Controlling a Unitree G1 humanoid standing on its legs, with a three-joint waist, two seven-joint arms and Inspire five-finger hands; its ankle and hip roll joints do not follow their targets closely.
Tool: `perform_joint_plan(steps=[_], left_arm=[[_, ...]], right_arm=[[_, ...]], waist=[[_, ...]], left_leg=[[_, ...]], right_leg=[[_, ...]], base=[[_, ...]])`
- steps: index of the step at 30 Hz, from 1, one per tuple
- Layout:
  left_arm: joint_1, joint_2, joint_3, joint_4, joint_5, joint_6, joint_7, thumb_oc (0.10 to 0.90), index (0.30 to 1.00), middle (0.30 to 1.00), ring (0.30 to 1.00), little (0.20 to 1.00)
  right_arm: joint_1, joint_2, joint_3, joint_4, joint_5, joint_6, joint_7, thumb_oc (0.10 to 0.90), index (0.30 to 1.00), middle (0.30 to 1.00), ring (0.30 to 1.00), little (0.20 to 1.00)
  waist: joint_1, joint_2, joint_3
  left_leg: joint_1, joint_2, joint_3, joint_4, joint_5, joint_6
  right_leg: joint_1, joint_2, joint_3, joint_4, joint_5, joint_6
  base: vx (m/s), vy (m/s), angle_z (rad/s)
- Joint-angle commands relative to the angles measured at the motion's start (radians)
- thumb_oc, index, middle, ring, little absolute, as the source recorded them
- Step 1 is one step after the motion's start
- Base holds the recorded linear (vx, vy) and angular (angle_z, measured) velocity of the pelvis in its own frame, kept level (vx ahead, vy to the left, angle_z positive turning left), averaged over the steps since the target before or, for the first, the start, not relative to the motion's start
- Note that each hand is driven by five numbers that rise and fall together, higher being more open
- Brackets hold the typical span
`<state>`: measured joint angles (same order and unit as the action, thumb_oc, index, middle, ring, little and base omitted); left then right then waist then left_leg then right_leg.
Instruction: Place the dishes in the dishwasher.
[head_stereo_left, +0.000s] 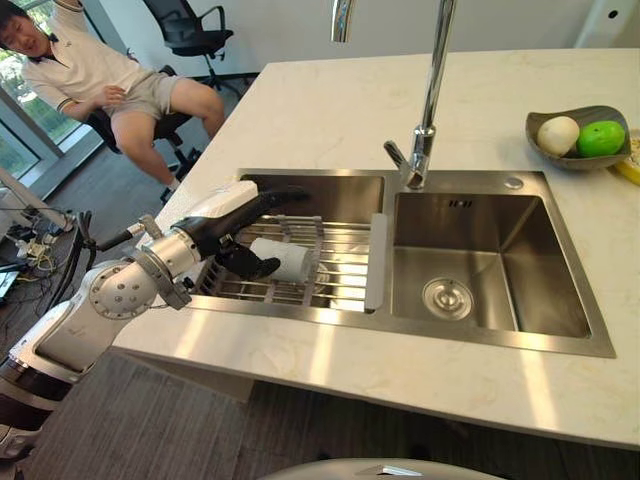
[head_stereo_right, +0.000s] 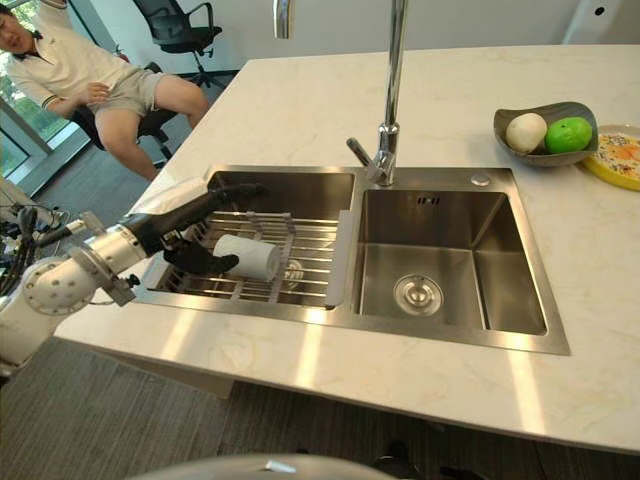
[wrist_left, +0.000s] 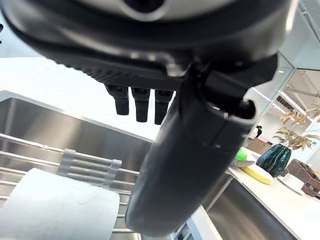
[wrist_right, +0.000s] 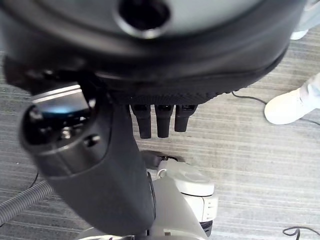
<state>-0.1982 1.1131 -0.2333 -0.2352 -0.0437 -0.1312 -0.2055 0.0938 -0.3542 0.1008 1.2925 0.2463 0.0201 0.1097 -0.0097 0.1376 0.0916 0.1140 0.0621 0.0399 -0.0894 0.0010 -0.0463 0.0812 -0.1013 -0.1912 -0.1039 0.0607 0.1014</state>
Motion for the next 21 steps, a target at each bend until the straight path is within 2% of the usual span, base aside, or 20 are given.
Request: perform_joint_plan(steps=[1,4,13,21], left_arm=[[-0.129,0.059,0.065,0.004,0.057,-0.047,0.043,0.800,0.900,0.900,0.900,0.900],[-0.158,0.061,0.018,0.052,0.130,-0.037,0.034,0.800,0.900,0.900,0.900,0.900],[-0.165,0.024,-0.024,0.140,0.220,-0.024,0.033,0.800,0.900,0.900,0.900,0.900],[-0.208,0.008,-0.061,0.199,0.436,-0.035,0.125,0.800,0.900,0.900,0.900,0.900]], right_arm=[[-0.022,0.062,0.033,0.011,0.029,-0.004,0.030,0.800,0.900,0.900,0.900,0.900],[-0.020,0.056,0.031,0.011,0.027,-0.003,0.030,0.800,0.900,0.900,0.900,0.900],[-0.017,0.051,0.030,0.008,0.023,-0.001,0.030,0.800,0.900,0.900,0.900,0.900],[-0.015,0.037,0.026,0.024,0.016,-0.005,0.020,0.800,0.900,0.900,0.900,0.900]], waist=[[-0.013,-0.074,0.010],[-0.018,-0.077,0.011],[-0.026,-0.083,0.015],[-0.034,-0.090,0.018]], left_leg=[[0.014,0.021,0.014,0.002,-0.040,-0.037],[0.017,0.025,0.020,0.002,-0.043,-0.037],[0.021,0.029,0.040,0.002,-0.048,-0.038],[0.023,0.033,0.048,0.002,-0.053,-0.037]], right_leg=[[0.039,-0.046,0.027,0.017,-0.046,0.076],[0.035,-0.043,0.038,0.017,-0.045,0.076],[0.027,-0.038,0.054,0.017,-0.044,0.077],[0.024,-0.038,0.062,0.017,-0.045,0.079]], base=[[0.00,0.000,0.00],[0.00,-0.003,-0.04],[0.00,-0.001,-0.09],[0.00,-0.002,-0.04]])
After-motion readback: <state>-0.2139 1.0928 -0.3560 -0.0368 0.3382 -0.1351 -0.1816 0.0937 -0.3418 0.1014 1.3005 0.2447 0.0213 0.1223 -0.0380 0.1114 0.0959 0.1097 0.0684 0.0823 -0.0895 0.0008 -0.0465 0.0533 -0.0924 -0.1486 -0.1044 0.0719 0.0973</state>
